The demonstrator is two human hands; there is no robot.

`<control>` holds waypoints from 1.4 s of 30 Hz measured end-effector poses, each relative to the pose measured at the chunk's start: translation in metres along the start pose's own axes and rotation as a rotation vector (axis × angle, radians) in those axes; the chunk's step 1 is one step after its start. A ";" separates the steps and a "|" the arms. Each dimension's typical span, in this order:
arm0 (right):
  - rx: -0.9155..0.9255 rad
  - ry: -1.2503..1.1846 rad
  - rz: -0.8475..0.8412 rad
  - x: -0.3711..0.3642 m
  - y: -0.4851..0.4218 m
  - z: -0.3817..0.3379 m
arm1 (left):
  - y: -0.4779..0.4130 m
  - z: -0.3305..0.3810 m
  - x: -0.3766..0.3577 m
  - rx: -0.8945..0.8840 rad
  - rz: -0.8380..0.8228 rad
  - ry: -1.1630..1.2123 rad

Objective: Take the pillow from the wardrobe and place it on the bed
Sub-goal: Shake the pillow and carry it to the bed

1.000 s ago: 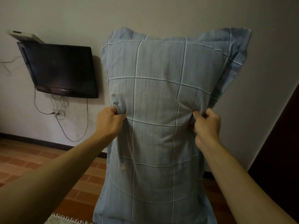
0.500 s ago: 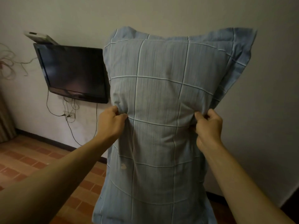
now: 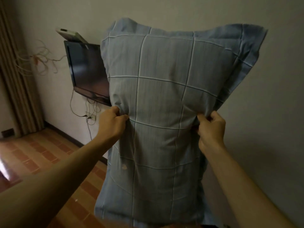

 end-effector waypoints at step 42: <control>-0.110 -0.266 -0.787 -0.629 -0.174 0.151 | -0.361 -0.229 0.167 0.265 0.742 -0.367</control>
Point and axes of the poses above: each hand's wrist, its own y-axis away from the middle knuckle, its own x-axis out of the back of the hand, z = x × y, the point moved 4 cm from there along -y, towards the middle knuckle, and after that the axes turned 1 degree about -y, right-handed, at the moved point
